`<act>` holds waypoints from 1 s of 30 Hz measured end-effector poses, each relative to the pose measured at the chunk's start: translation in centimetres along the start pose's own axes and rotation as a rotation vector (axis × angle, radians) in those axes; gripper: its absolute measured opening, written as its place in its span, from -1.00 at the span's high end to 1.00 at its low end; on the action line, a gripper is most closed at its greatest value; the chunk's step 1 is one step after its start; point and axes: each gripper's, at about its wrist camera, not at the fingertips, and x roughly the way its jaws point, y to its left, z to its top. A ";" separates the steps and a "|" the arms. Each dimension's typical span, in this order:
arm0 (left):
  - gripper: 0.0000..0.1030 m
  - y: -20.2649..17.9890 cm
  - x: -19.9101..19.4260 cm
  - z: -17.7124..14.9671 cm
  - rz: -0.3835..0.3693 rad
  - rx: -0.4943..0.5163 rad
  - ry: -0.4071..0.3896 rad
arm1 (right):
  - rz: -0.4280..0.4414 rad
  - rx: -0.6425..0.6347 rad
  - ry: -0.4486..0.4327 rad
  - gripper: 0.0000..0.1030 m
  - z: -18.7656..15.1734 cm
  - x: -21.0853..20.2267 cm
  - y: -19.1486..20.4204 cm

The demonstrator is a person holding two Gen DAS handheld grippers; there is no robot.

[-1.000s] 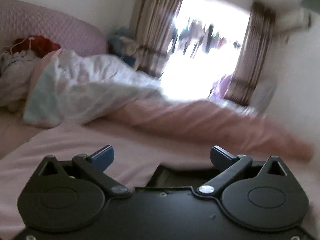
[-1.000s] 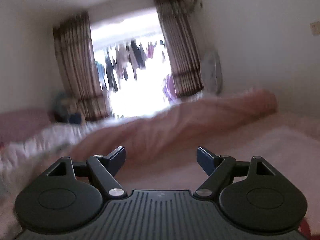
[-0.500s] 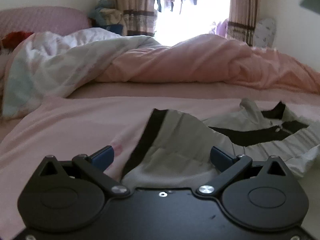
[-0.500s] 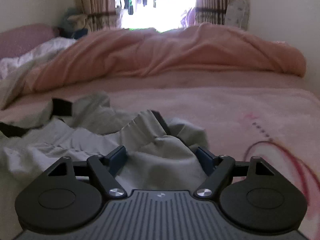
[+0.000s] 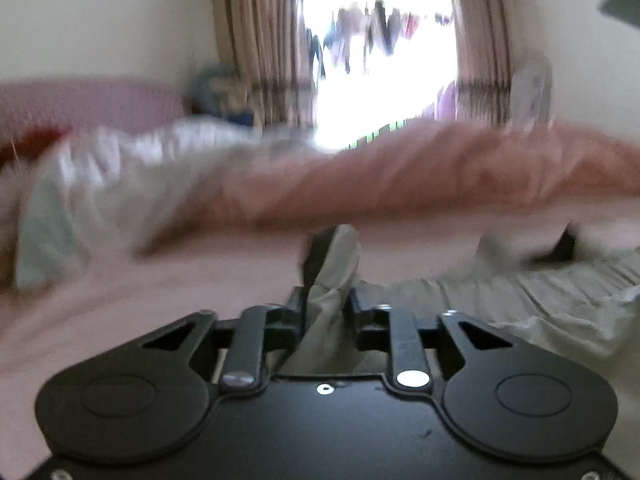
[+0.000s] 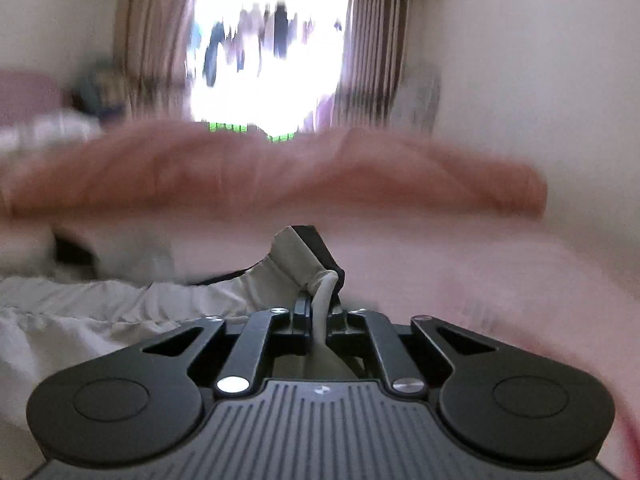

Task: Fold large clothes

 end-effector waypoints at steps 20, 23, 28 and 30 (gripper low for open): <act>-1.00 -4.0 -7.8 4.1 -0.109 -0.189 -0.179 | 0.060 0.041 -0.255 0.55 2.4 -10.0 2.0; -1.00 -9.0 -7.4 3.5 0.044 -0.035 -0.055 | 0.475 0.194 -0.082 0.52 1.7 -10.1 4.3; -1.00 -11.4 -5.6 0.9 -0.053 0.047 -0.027 | 0.424 -0.042 -0.037 0.52 -2.3 -8.8 9.8; -1.00 -10.7 -3.0 0.3 -0.035 0.085 0.062 | 0.425 -0.009 0.024 0.55 -2.1 -7.0 9.0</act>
